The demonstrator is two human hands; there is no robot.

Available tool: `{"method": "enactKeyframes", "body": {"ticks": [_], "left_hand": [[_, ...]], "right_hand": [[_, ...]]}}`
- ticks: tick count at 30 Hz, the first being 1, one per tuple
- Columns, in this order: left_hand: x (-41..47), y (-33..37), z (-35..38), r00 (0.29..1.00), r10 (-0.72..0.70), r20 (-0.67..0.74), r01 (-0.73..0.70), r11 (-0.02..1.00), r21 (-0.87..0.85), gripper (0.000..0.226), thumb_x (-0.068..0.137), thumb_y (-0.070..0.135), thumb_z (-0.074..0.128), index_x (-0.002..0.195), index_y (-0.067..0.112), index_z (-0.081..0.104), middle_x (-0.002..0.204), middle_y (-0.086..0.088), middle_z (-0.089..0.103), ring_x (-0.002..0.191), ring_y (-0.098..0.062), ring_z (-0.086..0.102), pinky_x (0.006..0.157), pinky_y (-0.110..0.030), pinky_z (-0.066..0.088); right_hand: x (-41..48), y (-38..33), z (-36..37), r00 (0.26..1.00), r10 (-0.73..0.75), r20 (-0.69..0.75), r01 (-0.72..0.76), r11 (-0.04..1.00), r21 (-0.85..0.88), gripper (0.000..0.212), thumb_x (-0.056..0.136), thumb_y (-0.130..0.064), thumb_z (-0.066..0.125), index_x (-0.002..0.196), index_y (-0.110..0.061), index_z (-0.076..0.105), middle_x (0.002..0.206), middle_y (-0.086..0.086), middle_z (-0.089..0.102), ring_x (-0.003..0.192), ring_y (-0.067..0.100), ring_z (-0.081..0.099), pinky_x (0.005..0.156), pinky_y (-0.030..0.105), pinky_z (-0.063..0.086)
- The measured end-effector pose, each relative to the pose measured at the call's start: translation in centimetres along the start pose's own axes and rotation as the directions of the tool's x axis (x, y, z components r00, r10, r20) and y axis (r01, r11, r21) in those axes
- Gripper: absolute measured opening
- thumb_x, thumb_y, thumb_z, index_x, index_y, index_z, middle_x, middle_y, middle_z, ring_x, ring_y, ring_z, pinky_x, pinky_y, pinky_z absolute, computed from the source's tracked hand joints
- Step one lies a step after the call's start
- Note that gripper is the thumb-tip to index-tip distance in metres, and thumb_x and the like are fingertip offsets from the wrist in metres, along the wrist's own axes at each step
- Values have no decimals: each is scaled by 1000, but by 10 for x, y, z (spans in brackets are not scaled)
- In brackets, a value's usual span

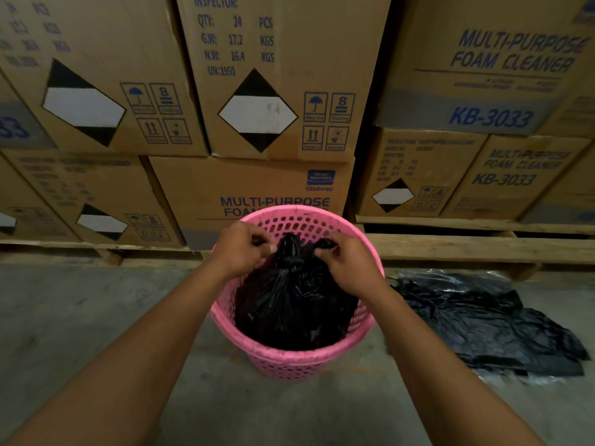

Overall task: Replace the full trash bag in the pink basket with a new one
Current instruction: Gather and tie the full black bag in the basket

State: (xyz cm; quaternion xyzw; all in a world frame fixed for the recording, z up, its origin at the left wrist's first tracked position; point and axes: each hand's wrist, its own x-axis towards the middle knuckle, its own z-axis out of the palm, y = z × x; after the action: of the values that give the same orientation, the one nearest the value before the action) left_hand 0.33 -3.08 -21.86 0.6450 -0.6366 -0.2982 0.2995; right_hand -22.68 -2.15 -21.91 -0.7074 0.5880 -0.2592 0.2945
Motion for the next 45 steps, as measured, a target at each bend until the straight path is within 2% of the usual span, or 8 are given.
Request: {"method": "enactKeyframes", "body": {"ticks": [5,18,23,26,31,33,37,45], "left_hand": [[-2,39,-3,992,-51,111,92,911,-403,22,87,-11,62,84,9,70,65,-4,65,58,-5,62,59,-18,57],[-15,38,-9,966,-256,41,233,785,-574,23,85,-13,63,89,8,54,72,-13,66,51,-12,68,58,-30,60],[-31,5,-25,957,-97,-273,81,994,-69,19,76,10,56,85,22,67,86,-4,75,82,-25,71,75,-34,57],[-53,-24,-30,935,-29,-354,114,969,221,46,76,17,67,121,21,65,118,-7,67,109,-32,61,94,-40,50],[-69,-40,-12,912,-290,-292,284,957,-61,63,96,19,57,154,19,32,147,-15,49,132,-35,48,106,-42,39],[-72,-43,-5,919,-306,-249,274,949,-158,55,100,21,49,153,22,34,149,-12,49,134,-32,48,108,-40,38],[-73,-51,1,918,-349,-189,268,896,-353,49,103,30,44,151,37,35,152,-3,46,135,-29,47,112,-49,38],[-70,-59,5,921,-336,-197,219,864,-453,48,102,29,47,148,41,39,150,3,47,133,-21,48,111,-45,39]], "right_hand": [[4,-28,13,996,-86,12,79,957,279,4,91,-17,72,88,-16,70,84,2,74,73,5,64,72,27,52],[7,-41,26,998,-60,9,52,919,390,17,86,-11,76,100,-21,74,75,3,73,69,3,63,74,30,53],[9,-44,23,998,-54,24,47,973,225,10,94,-17,69,102,-15,74,98,0,76,89,15,69,87,39,56],[11,-49,21,999,-47,19,43,986,164,14,98,-19,64,110,-13,67,110,-2,70,99,14,64,91,34,52],[11,-45,22,998,-33,47,22,974,227,26,95,-24,67,121,-22,63,99,-3,65,88,10,60,78,28,45],[12,-41,22,997,-61,37,51,974,222,29,94,-26,70,122,-29,66,89,-2,65,79,8,60,72,28,48],[19,-37,21,995,-100,26,96,990,107,32,91,-32,72,123,-37,69,119,-7,72,107,12,66,96,36,53],[24,-48,1,997,-49,-67,64,969,238,24,91,-19,73,109,-34,77,92,-14,74,83,6,70,84,43,60]]}}
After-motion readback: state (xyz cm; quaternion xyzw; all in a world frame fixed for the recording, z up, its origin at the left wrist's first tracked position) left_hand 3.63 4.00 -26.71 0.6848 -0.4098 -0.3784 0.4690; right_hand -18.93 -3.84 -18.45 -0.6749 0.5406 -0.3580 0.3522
